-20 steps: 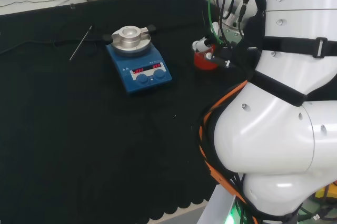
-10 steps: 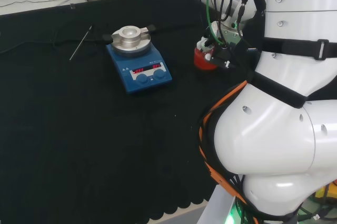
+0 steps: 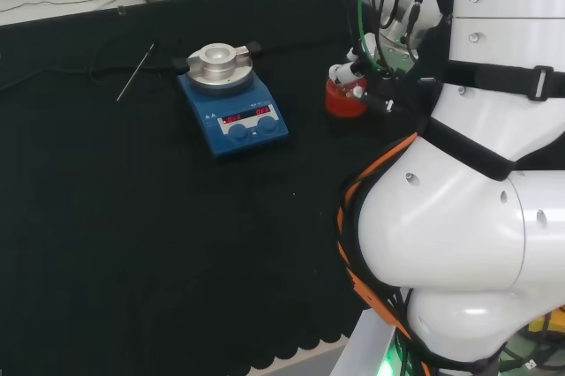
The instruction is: Pick up the round-bottom flask.
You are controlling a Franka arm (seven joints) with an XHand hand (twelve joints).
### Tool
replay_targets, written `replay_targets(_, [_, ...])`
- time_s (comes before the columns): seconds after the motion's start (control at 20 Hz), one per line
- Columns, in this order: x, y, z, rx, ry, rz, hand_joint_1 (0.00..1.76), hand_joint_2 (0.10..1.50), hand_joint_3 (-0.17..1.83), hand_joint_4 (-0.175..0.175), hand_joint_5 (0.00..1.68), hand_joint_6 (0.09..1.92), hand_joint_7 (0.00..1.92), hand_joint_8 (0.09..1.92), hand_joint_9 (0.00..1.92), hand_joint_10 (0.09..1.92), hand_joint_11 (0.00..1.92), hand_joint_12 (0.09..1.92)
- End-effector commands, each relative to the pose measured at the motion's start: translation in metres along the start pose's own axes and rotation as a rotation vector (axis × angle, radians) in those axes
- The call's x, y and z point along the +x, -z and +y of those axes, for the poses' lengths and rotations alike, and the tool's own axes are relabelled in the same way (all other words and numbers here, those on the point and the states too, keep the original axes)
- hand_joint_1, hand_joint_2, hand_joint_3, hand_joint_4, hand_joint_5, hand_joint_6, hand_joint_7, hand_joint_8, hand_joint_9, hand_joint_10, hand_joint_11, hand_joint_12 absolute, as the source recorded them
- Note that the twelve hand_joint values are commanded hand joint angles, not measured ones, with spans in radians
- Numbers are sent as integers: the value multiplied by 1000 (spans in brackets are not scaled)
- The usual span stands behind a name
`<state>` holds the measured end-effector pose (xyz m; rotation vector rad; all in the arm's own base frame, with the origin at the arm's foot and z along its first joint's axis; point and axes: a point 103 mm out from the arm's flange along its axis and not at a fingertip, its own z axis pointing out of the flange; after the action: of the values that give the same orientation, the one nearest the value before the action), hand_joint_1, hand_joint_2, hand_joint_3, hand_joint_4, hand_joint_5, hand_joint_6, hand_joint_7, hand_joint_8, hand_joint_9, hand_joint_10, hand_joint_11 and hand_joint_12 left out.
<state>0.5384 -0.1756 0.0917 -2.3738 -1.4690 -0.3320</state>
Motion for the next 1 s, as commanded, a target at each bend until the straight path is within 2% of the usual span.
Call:
replay_targets(0.05, [-13, 10, -2, 29, 10, 31, 713, 639, 556, -65, 332, 491, 342, 718, 526, 702, 138, 1378])
replay_targets(0.2, [-22, 12, -5, 21, 7, 40, 686, 635, 534, -66, 348, 423, 324, 723, 505, 716, 122, 1382])
replay_targets(0.6, [-35, 10, -11, -1, 17, 56, 713, 636, 520, -70, 504, 475, 365, 732, 535, 721, 119, 1383])
replay_targets(1.0, [-29, 3, -12, -8, 46, 53, 789, 653, 495, -61, 637, 726, 435, 684, 598, 662, 138, 1376])
